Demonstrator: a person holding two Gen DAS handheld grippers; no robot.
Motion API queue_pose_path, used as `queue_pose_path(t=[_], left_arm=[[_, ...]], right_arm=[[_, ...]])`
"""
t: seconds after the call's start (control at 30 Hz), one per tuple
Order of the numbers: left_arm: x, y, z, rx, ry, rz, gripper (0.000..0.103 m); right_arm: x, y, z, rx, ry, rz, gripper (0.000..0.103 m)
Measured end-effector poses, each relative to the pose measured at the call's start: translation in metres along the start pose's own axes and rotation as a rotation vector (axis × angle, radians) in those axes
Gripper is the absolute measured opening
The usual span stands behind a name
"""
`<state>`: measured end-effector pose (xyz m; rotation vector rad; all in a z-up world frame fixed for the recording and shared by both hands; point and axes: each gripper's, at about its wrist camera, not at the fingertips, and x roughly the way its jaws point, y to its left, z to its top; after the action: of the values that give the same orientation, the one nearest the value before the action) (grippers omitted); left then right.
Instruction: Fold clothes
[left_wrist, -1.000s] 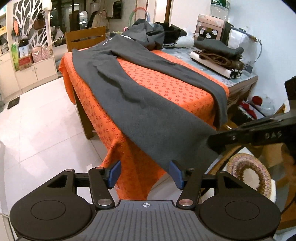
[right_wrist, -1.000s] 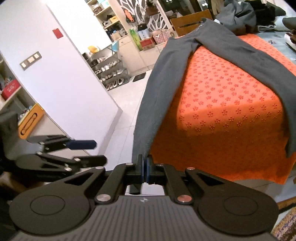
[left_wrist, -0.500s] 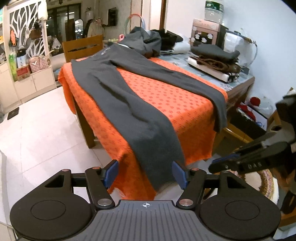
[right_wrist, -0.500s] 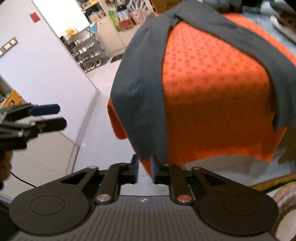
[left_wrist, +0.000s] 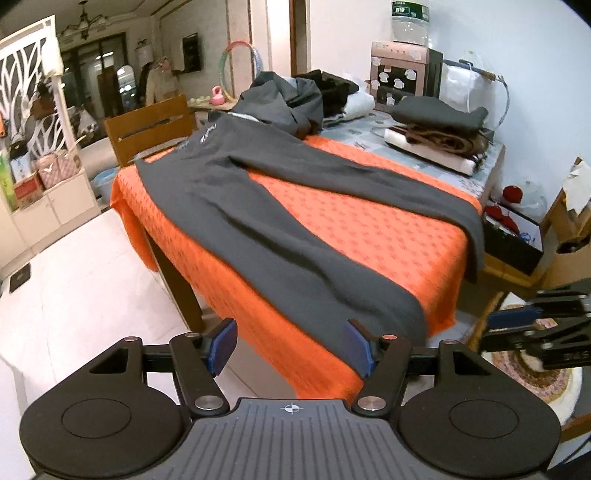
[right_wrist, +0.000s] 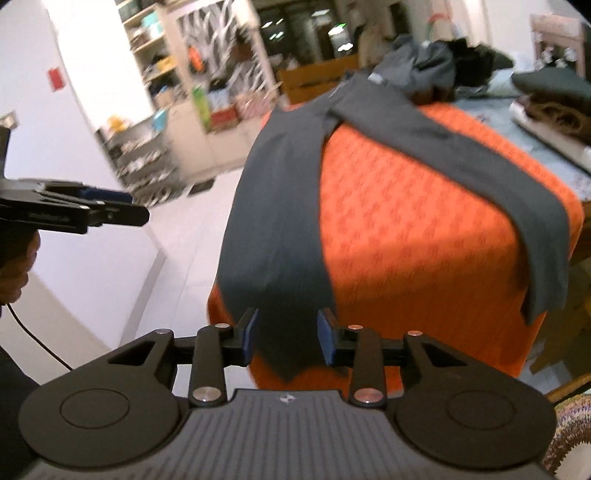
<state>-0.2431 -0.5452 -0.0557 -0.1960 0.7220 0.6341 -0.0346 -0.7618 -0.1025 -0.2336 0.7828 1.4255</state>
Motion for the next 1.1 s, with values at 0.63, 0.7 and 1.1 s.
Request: queue_pose_path(t=[0.63,0.7,1.1], left_arm=[[0.157,0.175,0.117,0.154,0.049,-0.174,0.055],[0.174,0.188,0.125,0.173,0.06,-0.199,0.055],[0.258,0.237,0.22,0.427,0.034,-0.524,0.055]], right_arm=[[0.13,0.014,0.126,0.319,-0.12,-0.323,0.041],[0.136,0.017,0.125,0.379,-0.141,-0.387,0.041],[0.155,0.076,0.094,0.928,-0.361,-0.944,0.041]])
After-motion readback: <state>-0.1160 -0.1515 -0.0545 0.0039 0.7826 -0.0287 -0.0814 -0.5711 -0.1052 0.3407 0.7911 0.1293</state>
